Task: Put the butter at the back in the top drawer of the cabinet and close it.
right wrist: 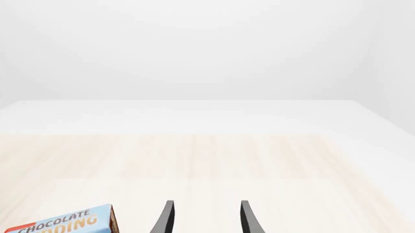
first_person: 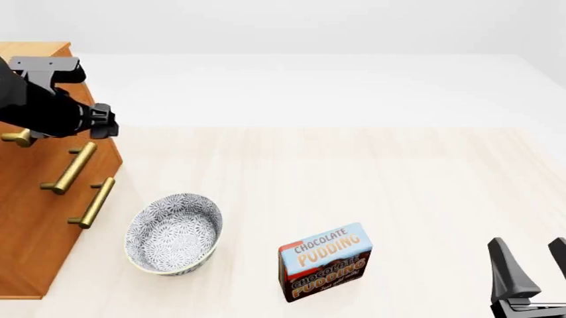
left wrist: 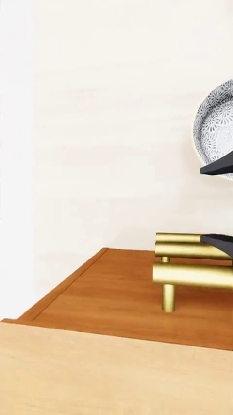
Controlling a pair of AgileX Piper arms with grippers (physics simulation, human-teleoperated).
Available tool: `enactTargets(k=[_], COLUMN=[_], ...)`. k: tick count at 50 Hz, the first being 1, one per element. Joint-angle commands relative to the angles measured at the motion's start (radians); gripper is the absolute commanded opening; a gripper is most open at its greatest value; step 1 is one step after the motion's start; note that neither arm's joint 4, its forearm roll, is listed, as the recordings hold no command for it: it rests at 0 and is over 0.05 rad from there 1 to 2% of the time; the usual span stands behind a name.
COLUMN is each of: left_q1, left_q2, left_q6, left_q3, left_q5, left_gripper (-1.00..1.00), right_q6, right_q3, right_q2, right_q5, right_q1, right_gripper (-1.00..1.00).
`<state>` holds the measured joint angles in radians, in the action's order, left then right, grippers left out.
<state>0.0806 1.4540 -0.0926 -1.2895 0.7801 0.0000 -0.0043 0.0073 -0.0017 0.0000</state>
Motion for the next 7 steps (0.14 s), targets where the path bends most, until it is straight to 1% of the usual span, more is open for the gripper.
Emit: enactTargets(k=[1,7], left_q1=[0.057,0.065], left_q2=[-0.026,-0.039], left_q6=[0.019,0.018], left_q3=[0.015,0.025], left_q5=[-0.006,-0.009], left_gripper=[1.00,1.00], right_q6=[0.000,0.000], right_q3=[0.000,0.000], right_q2=[0.000,0.000], right_q5=[0.000,0.000], right_q1=[0.000,0.000], right_gripper=[1.00,1.00])
